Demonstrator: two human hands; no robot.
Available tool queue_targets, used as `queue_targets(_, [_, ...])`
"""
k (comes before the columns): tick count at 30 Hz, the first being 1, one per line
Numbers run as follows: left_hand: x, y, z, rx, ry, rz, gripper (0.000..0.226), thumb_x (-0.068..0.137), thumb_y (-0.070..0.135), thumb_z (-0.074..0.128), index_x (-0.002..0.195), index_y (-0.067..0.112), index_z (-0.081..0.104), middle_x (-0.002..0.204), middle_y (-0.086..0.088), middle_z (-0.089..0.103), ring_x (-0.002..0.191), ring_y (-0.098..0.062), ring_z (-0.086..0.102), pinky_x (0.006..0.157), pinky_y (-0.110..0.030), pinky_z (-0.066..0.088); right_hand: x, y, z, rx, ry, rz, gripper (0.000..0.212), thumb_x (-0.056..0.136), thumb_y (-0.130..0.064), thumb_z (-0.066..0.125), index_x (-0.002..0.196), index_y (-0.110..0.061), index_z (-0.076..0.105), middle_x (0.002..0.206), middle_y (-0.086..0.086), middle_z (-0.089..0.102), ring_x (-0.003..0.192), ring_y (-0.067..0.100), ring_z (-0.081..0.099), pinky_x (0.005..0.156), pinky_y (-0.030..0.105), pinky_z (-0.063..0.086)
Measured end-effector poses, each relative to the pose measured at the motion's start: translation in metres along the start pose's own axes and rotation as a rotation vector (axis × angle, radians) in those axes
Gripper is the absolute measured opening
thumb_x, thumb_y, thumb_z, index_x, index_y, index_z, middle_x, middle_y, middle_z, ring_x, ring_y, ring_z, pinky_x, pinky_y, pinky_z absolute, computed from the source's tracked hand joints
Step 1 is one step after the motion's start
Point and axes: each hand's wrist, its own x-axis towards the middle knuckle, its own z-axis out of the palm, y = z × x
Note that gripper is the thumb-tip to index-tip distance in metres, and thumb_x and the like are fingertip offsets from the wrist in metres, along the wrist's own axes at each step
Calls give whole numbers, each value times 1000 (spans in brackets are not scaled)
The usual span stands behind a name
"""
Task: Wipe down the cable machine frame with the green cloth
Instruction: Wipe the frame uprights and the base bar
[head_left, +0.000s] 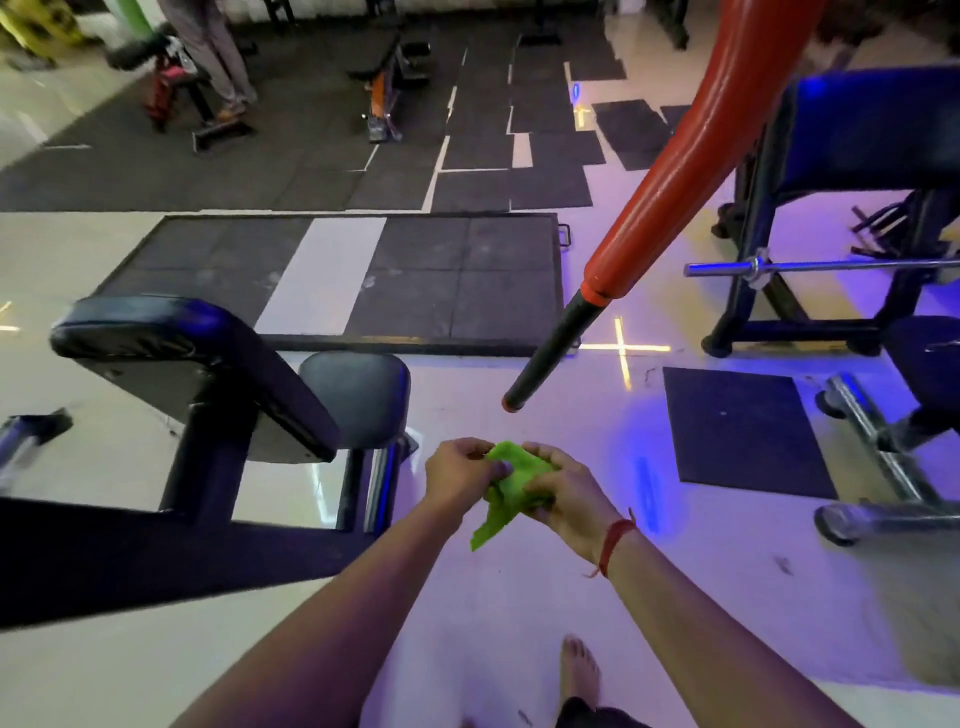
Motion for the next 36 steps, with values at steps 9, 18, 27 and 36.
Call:
queue_targets(9, [-29,29,-77,-135,257,81,30,73,56,68,83,30,78,86,7,77,89,-19,72,87,-34,57,13,-44,62,-569,-108,-178,35,77,-50,78,91,-18,75,91,9,77,92,31,74,79,46,63])
queue_targets(18, [-100,101,-169,251,710,212,31,83,18,73,113,27,76,98,5,77,81,-6,68,81,-21,53,38,-131,168,-454,-504,-14,39,85,-24,78,111,4,71,101,26,73,88,38,72,80,47,60])
queue_targets(27, [-183,209,-249,522,937,314,22,85,22,62,101,24,78,103,3,75,97,-13,67,86,-25,50,-44,-237,290,-262,-630,-246,27,97,-17,59,111,5,67,98,29,72,81,36,71,63,38,59])
queue_targets(36, [-278,340,-344,857,1203,510,28,94,21,54,113,15,74,122,-6,71,113,-25,65,100,-37,50,-141,-348,414,-48,-782,-564,37,104,-22,45,87,-4,72,77,20,73,75,32,67,77,38,52])
